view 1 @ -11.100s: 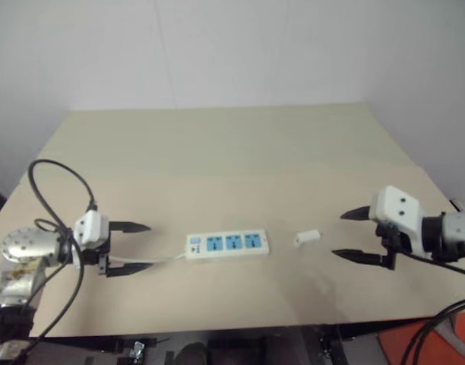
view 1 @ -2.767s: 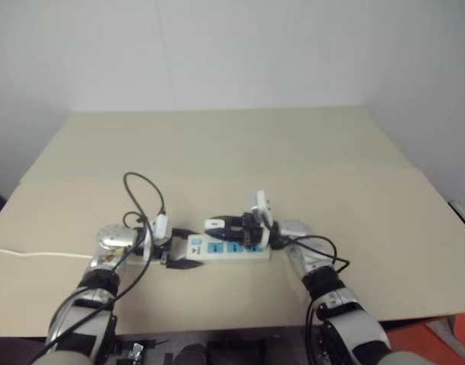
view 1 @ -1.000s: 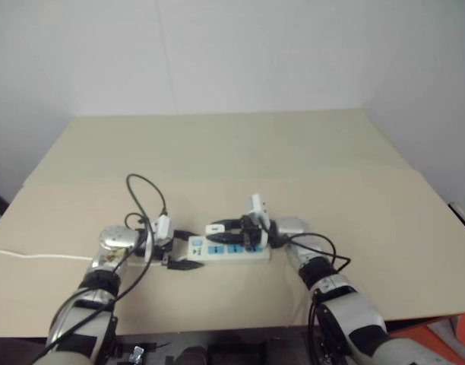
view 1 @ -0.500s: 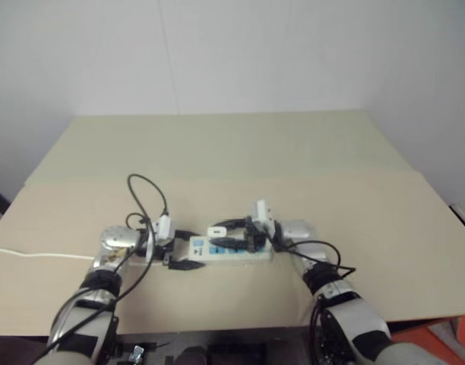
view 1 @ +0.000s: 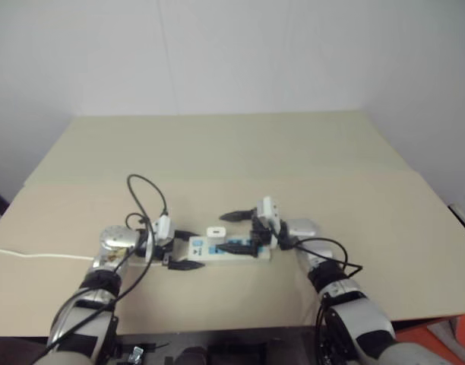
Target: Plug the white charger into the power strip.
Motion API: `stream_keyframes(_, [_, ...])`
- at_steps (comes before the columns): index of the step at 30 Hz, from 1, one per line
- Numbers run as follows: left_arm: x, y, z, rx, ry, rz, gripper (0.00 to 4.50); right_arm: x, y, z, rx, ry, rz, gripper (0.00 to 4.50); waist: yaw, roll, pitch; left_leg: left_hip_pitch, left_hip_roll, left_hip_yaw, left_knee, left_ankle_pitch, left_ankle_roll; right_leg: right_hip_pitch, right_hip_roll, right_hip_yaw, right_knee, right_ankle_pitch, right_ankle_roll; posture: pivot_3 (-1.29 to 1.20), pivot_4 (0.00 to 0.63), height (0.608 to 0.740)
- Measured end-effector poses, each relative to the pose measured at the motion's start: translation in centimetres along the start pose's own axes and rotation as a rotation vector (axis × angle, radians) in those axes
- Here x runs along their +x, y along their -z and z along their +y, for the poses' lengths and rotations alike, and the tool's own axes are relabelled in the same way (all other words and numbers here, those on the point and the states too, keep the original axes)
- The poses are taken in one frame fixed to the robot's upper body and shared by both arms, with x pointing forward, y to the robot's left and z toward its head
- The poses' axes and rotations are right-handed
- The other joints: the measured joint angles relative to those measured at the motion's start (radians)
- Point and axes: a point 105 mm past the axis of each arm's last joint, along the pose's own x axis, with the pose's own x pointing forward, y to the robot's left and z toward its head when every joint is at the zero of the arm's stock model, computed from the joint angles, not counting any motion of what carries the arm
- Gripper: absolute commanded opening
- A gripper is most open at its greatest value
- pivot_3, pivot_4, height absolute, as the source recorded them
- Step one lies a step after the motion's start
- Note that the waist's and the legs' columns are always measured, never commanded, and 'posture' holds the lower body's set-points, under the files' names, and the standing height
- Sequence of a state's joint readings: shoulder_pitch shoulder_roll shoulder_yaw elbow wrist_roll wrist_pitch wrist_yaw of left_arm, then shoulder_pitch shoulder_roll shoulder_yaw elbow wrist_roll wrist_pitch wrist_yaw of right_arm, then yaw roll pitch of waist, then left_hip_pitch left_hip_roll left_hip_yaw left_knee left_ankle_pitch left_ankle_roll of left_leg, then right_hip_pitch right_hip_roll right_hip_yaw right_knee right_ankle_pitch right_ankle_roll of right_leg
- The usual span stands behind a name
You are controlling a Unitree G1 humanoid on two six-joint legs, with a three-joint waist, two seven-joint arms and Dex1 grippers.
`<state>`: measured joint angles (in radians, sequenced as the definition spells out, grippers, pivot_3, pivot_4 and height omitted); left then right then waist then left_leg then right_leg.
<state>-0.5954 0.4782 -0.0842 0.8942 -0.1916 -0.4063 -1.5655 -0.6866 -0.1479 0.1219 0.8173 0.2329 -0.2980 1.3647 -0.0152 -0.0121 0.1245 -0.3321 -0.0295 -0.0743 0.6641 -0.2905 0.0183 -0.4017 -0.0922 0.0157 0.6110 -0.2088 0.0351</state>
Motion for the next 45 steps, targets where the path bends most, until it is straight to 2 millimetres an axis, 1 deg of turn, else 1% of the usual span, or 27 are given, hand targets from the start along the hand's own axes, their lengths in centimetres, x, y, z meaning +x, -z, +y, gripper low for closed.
stream_keyframes(2, [0.1, 0.2, 0.2, -0.011, -0.024, -0.001, 4.47, -0.3, -0.3, 0.1, -0.01, -0.002, -0.016, 4.5, 0.0, 0.0, 0.0, -0.002, 0.0, 0.0, 0.0, 0.0, 0.0, -0.001, 0.0, 0.0, 0.0, 0.0, 0.0, 0.0, 0.15, 0.74])
stream_keyframes(6, [-0.3, -0.4, 0.1, 0.025, -0.043, -0.019, 4.47, -1.3, -0.7, 0.3, -0.026, 0.017, -0.024, 4.5, -0.002, 0.0, 0.002, -0.005, 0.0, 0.0, 0.0, 0.0, 0.0, -0.004, 0.0, 0.0, 0.0, 0.0, 0.0, 0.0, 0.15, 0.74])
stream_keyframes(8, [-1.1, -1.0, -0.1, 0.061, -0.048, -0.014, 4.47, -1.8, -1.0, 0.4, -0.034, 0.038, -0.03, 4.5, -0.004, 0.001, 0.004, -0.005, 0.001, 0.0, -0.001, 0.0, 0.0, -0.005, 0.0, 0.0, 0.0, 0.0, 0.0, 0.0, 0.15, 0.74])
stream_keyframes(11, [-2.8, -2.8, -0.4, 0.085, -0.065, -0.044, 4.47, -3.2, -1.5, 0.6, -0.026, 0.06, -0.016, 4.5, -0.005, 0.002, 0.009, -0.007, 0.001, 0.0, -0.002, 0.0, 0.0, -0.008, 0.0, 0.001, 0.0, 0.0, 0.0, 0.0, 0.15, 0.74])
stream_keyframes(13, [-4.4, -3.7, -1.2, 0.091, -0.068, -0.03, 4.47, -5.0, -2.3, 0.8, -0.049, 0.072, 0.017, 4.5, -0.006, 0.003, 0.011, -0.011, 0.001, 0.0, -0.002, 0.0, 0.0, -0.013, 0.0, 0.001, 0.001, 0.0, 0.0, 0.0, 0.15, 0.74])
stream_keyframes(15, [-5.9, -3.9, -1.9, 0.094, -0.078, 0.007, 4.47, -6.9, -3.1, 1.0, -0.071, 0.092, 0.053, 4.5, -0.005, 0.003, 0.011, -0.016, 0.001, 0.0, -0.002, 0.0, 0.0, -0.019, 0.0, 0.001, 0.001, 0.0, 0.0, 0.0, 0.15, 0.74])
stream_keyframes(18, [-8.5, -3.3, -2.8, 0.061, -0.134, 0.075, 4.47, -10.4, -4.2, 1.4, -0.059, 0.143, 0.129, 4.5, -0.001, 0.003, 0.012, -0.017, 0.002, 0.001, -0.004, 0.0, 0.0, -0.02, 0.0, 0.001, -0.001, 0.0, -0.001, 0.0, 0.15, 0.74])
stream_keyframes(20, [-9.5, -3.1, -3.0, 0.048, -0.168, 0.092, 4.47, -12.0, -4.7, 1.9, -0.041, 0.162, 0.163, 4.5, 0.001, 0.003, 0.013, -0.017, 0.002, 0.001, -0.004, 0.0, 0.0, -0.019, 0.0, 0.001, -0.002, 0.0, -0.001, 0.0, 0.15, 0.74])
stream_keyframes(23, [-11.8, -1.9, -4.1, 0.014, -0.213, 0.175, 4.47, -14.9, -4.8, 3.4, -0.009, 0.187, 0.258, 4.5, 0.001, 0.002, 0.015, -0.017, 0.002, 0.002, -0.004, 0.0, 0.0, -0.019, 0.0, 0.0, -0.002, -0.001, -0.001, 0.0, 0.15, 0.74])
stream_keyframes(24, [-12.2, -1.6, -4.2, 0.005, -0.225, 0.188, 4.47, -15.4, -5.0, 3.7, -0.003, 0.201, 0.261, 4.5, 0.001, 0.002, 0.015, -0.017, 0.002, 0.003, -0.004, 0.0, 0.0, -0.019, 0.0, 0.0, -0.002, -0.001, -0.001, 0.0, 0.15, 0.74])
stream_keyframes(25, [-12.4, -1.5, -4.3, 0.0, -0.239, 0.193, 4.47, -15.6, -5.2, 3.9, 0.002, 0.209, 0.262, 4.5, 0.001, 0.002, 0.016, -0.016, 0.002, 0.003, -0.004, 0.0, 0.0, -0.018, 0.0, 0.0, -0.002, -0.001, -0.001, 0.0, 0.15, 0.74])
stream_keyframes(29, [-12.2, -1.8, -4.1, -0.001, -0.264, 0.181, 4.47, -15.3, -6.0, 4.4, -0.006, 0.244, 0.239, 4.5, 0.001, 0.001, 0.017, -0.015, 0.003, 0.004, -0.004, 0.0, 0.0, -0.017, 0.001, 0.0, -0.001, 0.0, -0.001, 0.0, 0.15, 0.74])
stream_keyframes(35, [-11.4, -2.6, -3.9, 0.03, -0.267, 0.148, 4.47, -15.2, -6.2, 4.5, -0.014, 0.277, 0.256, 4.5, 0.0, 0.0, 0.017, -0.016, 0.004, 0.004, -0.004, 0.0, 0.0, -0.018, 0.001, 0.0, -0.001, 0.0, -0.002, 0.0, 0.15, 0.74])
stream_keyframes(45, [-11.0, -2.7, -3.9, 0.01, -0.262, 0.145, 4.47, -16.1, -5.6, 5.3, 0.015, 0.312, 0.314, 4.5, 0.003, 0.0, 0.017, -0.015, 0.003, 0.004, -0.004, 0.0, 0.0, -0.018, 0.001, 0.0, -0.001, 0.0, -0.002, 0.0, 0.15, 0.74])
